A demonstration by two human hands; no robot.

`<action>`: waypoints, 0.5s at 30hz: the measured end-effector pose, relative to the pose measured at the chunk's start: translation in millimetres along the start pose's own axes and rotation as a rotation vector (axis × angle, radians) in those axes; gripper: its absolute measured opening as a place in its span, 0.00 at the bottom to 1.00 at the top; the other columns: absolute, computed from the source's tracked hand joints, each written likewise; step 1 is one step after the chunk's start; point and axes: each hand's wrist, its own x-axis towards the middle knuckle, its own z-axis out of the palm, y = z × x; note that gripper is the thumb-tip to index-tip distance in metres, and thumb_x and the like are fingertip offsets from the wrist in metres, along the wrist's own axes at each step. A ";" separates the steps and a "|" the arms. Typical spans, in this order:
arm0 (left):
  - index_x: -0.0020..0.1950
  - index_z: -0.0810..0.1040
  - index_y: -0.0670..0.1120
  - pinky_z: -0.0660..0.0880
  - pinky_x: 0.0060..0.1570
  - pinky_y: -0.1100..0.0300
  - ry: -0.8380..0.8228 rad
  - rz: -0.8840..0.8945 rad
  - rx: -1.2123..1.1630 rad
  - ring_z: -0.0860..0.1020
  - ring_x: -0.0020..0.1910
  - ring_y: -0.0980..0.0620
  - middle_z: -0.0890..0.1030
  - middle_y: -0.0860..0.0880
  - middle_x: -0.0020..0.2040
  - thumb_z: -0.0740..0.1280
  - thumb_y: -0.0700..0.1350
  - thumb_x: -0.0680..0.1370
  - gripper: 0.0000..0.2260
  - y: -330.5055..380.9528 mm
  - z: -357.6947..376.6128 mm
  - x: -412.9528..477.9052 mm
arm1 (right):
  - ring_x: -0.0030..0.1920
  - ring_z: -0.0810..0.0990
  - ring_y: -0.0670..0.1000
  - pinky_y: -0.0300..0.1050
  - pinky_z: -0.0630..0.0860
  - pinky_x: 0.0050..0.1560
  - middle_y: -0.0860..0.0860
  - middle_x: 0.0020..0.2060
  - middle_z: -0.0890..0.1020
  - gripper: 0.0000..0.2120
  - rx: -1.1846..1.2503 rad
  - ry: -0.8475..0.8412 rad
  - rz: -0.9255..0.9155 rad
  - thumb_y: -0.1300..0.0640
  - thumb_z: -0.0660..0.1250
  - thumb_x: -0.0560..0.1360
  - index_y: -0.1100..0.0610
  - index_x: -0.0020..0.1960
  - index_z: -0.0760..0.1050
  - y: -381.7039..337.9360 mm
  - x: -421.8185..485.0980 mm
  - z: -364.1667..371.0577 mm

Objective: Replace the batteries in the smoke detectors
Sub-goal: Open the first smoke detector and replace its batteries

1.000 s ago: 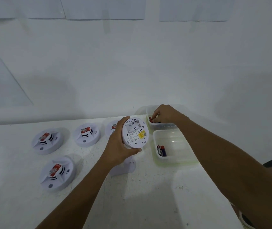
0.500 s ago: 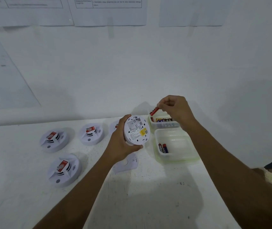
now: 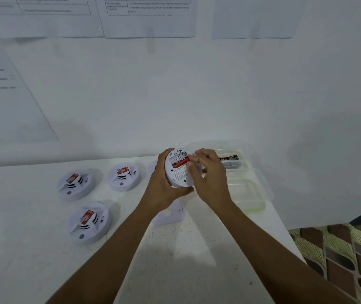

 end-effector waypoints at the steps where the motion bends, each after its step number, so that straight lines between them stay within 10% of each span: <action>1: 0.66 0.63 0.50 0.71 0.60 0.71 0.003 0.011 0.009 0.73 0.61 0.65 0.72 0.52 0.66 0.73 0.69 0.62 0.41 -1.1 -1.4 -0.5 | 0.56 0.76 0.45 0.42 0.79 0.53 0.51 0.57 0.77 0.11 -0.024 -0.013 -0.053 0.58 0.66 0.78 0.59 0.57 0.81 2.2 -2.1 -0.4; 4: 0.65 0.63 0.53 0.70 0.63 0.66 0.003 -0.019 0.022 0.73 0.63 0.58 0.71 0.57 0.64 0.74 0.72 0.58 0.43 -9.0 -4.3 -0.5 | 0.56 0.76 0.47 0.41 0.78 0.53 0.50 0.61 0.75 0.12 -0.101 -0.128 -0.115 0.55 0.64 0.78 0.56 0.58 0.81 12.6 -4.9 -0.6; 10: 0.70 0.62 0.52 0.74 0.55 0.67 -0.040 -0.022 0.065 0.73 0.63 0.61 0.73 0.58 0.64 0.81 0.35 0.62 0.44 -15.2 -17.3 7.0 | 0.49 0.77 0.39 0.29 0.71 0.47 0.48 0.51 0.80 0.08 -0.049 -0.316 -0.079 0.57 0.67 0.78 0.54 0.54 0.84 13.2 38.4 -19.6; 15: 0.72 0.61 0.52 0.73 0.63 0.61 -0.068 -0.034 0.124 0.71 0.66 0.61 0.72 0.59 0.65 0.82 0.39 0.62 0.45 -20.4 -25.0 11.6 | 0.36 0.78 0.40 0.26 0.69 0.36 0.48 0.42 0.83 0.06 -0.254 -0.360 0.179 0.59 0.68 0.77 0.53 0.51 0.83 41.8 101.3 -41.4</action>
